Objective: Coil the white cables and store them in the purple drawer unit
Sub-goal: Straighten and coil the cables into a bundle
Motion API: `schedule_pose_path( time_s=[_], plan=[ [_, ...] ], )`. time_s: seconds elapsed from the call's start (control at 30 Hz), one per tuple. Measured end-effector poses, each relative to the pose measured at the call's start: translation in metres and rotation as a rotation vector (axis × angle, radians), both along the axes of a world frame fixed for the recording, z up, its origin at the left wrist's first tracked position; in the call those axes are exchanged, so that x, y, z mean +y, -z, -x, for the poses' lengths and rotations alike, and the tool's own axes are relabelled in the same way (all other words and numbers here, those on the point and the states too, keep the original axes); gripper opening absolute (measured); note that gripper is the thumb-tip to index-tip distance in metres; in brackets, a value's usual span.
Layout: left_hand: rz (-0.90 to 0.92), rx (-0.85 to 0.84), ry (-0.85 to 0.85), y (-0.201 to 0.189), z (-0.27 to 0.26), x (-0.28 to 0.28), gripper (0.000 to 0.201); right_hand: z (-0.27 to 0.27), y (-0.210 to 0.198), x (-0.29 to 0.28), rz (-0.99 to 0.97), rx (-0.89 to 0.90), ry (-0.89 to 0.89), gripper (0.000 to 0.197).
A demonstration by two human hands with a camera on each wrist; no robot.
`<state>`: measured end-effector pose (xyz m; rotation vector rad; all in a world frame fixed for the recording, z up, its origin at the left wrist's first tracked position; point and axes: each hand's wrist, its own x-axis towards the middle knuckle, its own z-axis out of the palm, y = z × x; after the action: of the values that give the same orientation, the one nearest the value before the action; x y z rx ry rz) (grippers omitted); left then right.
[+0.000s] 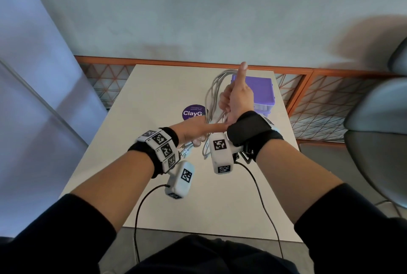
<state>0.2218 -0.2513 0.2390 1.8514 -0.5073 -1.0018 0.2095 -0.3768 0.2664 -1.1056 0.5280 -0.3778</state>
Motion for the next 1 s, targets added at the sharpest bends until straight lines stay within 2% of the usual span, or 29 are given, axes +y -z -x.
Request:
schedule_pose_path(
  time_s=[0.07, 0.17, 0.33, 0.47, 0.53, 0.6, 0.67, 0.73, 0.8, 0.83, 0.9, 0.97, 1.0],
  plan=[
    [-0.008, 0.034, -0.002, 0.0, 0.0, -0.001, 0.053, 0.001, -0.002, 0.001, -0.015, -0.021, -0.002, 0.063],
    [-0.079, -0.011, -0.016, -0.004, -0.005, 0.0, 0.031, 0.0, 0.0, -0.001, 0.024, -0.041, -0.025, 0.061],
    [-0.301, -0.34, 0.057, -0.009, -0.015, 0.014, 0.031, -0.003, 0.011, -0.023, 0.289, 0.035, -0.113, 0.042],
    [-0.368, -0.443, 0.082, -0.013, -0.021, 0.021, 0.036, -0.002, 0.027, -0.033, 0.442, 0.138, -0.169, 0.04],
    [-0.412, -0.401, 0.111, -0.01, -0.022, 0.024, 0.042, -0.005, 0.037, -0.035, 0.616, 0.179, -0.148, 0.033],
    [-0.414, -0.351, 0.134, -0.007, -0.021, 0.027, 0.041, -0.006, 0.039, -0.036, 0.901, 0.154, -0.049, 0.028],
    [-0.38, -0.325, 0.089, -0.003, -0.022, 0.027, 0.032, -0.004, 0.034, -0.036, 1.29, 0.014, -0.019, 0.05],
    [-0.337, -0.302, 0.046, -0.001, -0.023, 0.026, 0.029, 0.001, 0.026, -0.029, 1.588, -0.097, -0.205, 0.072],
    [-0.309, -0.27, 0.03, -0.003, -0.024, 0.025, 0.036, 0.003, 0.028, -0.026, 1.803, -0.073, -0.406, 0.081],
    [-0.305, -0.275, 0.034, -0.004, -0.025, 0.025, 0.038, 0.002, 0.031, -0.027, 1.892, -0.029, -0.464, 0.078],
    [-0.249, -0.28, 0.044, -0.006, -0.026, 0.026, 0.029, -0.002, 0.038, -0.032, 2.024, 0.072, -0.49, 0.055],
    [-0.179, -0.305, 0.017, -0.01, -0.027, 0.027, 0.016, -0.004, 0.039, -0.033, 2.022, 0.154, -0.478, 0.033],
    [-0.146, -0.335, -0.003, -0.012, -0.028, 0.027, 0.017, -0.003, 0.038, -0.032, 1.939, 0.174, -0.491, 0.028]
  ],
)
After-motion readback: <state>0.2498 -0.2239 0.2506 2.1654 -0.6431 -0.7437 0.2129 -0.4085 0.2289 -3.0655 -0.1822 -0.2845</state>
